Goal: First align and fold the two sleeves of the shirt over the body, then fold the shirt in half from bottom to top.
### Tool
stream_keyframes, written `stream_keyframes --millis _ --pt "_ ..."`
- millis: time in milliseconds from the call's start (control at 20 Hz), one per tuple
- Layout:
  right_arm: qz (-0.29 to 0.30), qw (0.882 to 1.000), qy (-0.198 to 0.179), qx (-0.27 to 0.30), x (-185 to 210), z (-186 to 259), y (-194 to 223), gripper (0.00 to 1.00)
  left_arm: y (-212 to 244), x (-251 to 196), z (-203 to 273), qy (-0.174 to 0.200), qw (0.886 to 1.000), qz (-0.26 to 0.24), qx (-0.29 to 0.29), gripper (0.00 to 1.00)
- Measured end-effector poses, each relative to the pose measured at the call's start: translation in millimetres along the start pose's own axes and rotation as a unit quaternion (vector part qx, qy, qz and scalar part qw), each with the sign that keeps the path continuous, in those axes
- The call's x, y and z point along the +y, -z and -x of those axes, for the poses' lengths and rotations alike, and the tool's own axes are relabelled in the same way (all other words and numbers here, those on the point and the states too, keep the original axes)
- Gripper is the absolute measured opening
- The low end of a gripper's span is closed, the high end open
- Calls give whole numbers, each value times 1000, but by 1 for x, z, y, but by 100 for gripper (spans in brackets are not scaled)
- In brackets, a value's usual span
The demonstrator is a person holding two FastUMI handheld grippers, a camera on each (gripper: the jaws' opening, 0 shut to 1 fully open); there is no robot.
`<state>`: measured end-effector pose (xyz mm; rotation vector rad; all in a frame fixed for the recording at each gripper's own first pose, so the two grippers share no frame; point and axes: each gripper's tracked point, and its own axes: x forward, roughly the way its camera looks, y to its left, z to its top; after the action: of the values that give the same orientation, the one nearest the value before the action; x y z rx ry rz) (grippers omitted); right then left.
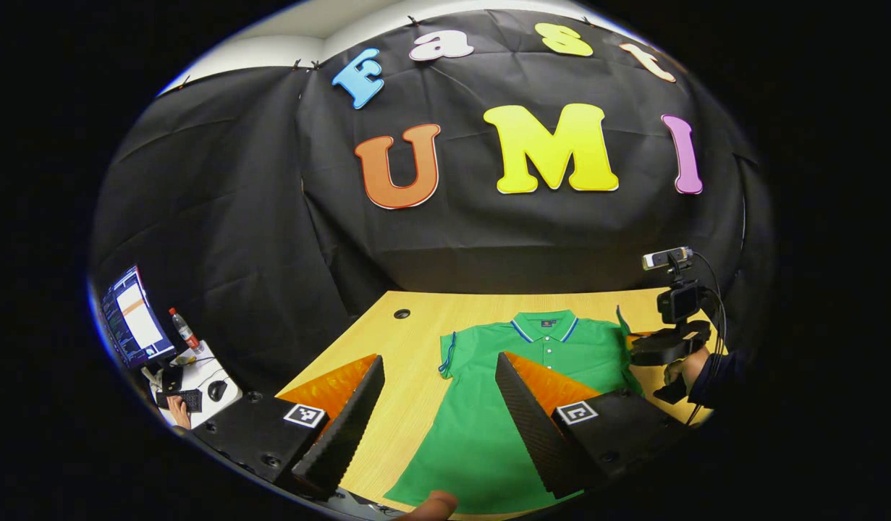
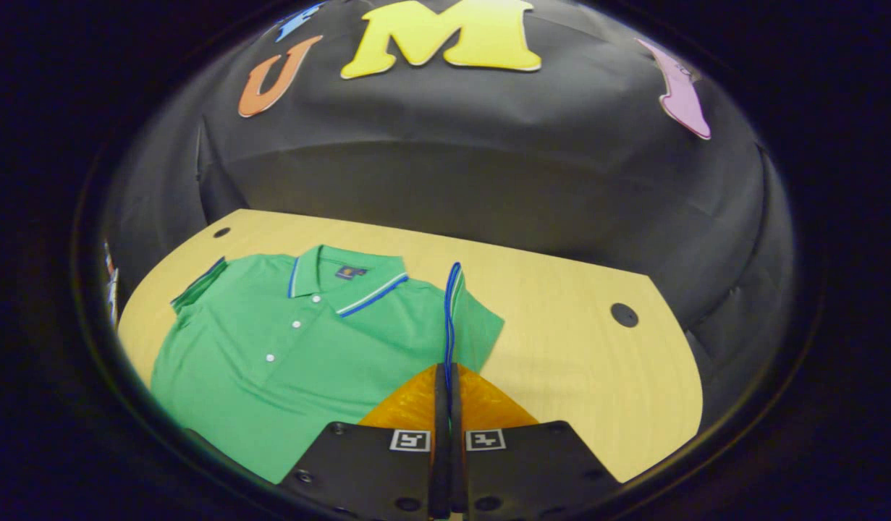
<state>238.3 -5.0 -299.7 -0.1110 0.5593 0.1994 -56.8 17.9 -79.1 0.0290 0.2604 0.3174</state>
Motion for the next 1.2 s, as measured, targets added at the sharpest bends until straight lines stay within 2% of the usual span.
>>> stream_keyframes --millis 200,250,300,550,600,700,750,850,950,1000,1100,1200 --pt "12 999 -30 5 32 2 3 3 12 17 5 -8 1000 8 14 95" --pt "10 999 -43 3 41 3 4 3 16 20 5 -9 1000 13 20 100" --pt "8 998 -61 5 53 5 5 3 20 23 6 -9 999 19 25 100" --pt "31 997 -61 37 71 5 25 6 28 32 -2 9 999 36 40 100" --pt "24 997 -62 39 73 10 26 15 29 35 -6 14 998 38 40 100" --pt "6 998 -51 34 71 23 19 44 34 35 -20 32 997 46 45 100" --pt "-9 998 -48 30 73 34 16 50 37 34 -28 43 996 52 52 100" --pt "-26 999 -30 20 68 58 9 81 42 30 -49 64 995 48 59 100" --pt "-32 999 -7 2 62 85 0 89 41 30 -73 81 995 33 54 100" --pt "-36 999 3 -6 60 101 -5 96 42 30 -86 88 994 27 50 100" --pt "-50 998 16 -22 57 134 -15 94 45 27 -113 103 993 24 47 100" --pt "-66 997 29 -40 54 168 -27 98 46 25 -142 112 993 19 44 100"
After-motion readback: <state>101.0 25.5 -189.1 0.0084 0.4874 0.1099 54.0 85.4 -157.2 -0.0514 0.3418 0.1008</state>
